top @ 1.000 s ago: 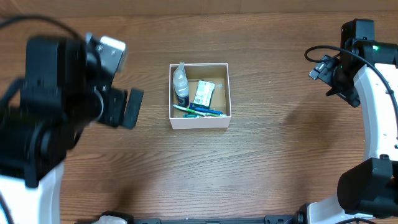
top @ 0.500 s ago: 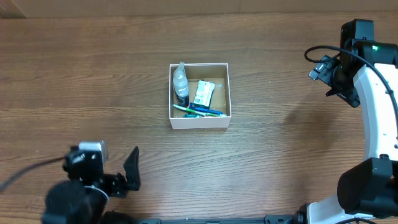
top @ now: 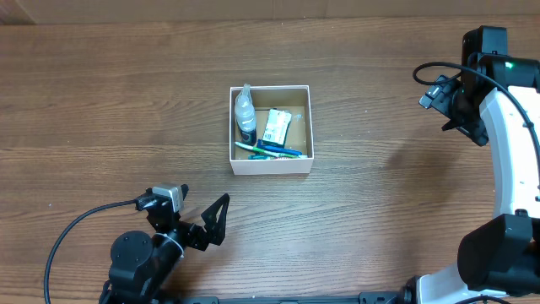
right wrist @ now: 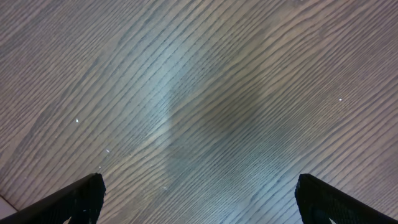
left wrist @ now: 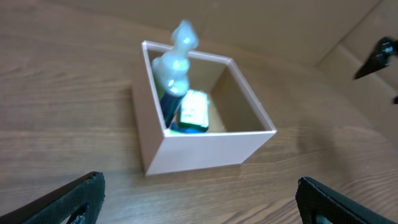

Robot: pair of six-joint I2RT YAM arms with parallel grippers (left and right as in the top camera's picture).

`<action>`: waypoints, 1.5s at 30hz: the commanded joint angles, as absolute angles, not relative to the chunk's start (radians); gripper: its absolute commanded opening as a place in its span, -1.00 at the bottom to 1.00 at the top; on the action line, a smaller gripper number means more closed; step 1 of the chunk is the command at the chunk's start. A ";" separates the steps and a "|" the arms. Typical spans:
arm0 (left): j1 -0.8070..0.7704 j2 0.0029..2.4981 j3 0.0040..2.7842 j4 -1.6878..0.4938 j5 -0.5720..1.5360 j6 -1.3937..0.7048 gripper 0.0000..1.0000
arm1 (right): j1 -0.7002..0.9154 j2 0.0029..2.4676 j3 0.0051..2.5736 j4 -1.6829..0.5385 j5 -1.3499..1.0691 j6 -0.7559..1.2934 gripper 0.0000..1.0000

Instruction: Pack container

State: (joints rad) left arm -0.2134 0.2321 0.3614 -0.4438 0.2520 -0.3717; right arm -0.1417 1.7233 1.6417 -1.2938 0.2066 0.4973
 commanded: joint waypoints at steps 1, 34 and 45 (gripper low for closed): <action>-0.209 0.221 0.368 -0.420 0.197 -0.382 1.00 | -0.142 1.711 1.649 -1.288 0.208 0.501 1.00; -0.058 0.021 0.005 0.176 0.005 -0.313 1.00 | -0.142 1.711 1.649 -1.288 0.208 0.501 1.00; -0.058 0.003 0.005 -0.077 -0.043 -0.224 1.00 | -0.142 1.711 1.649 -1.288 0.208 0.501 1.00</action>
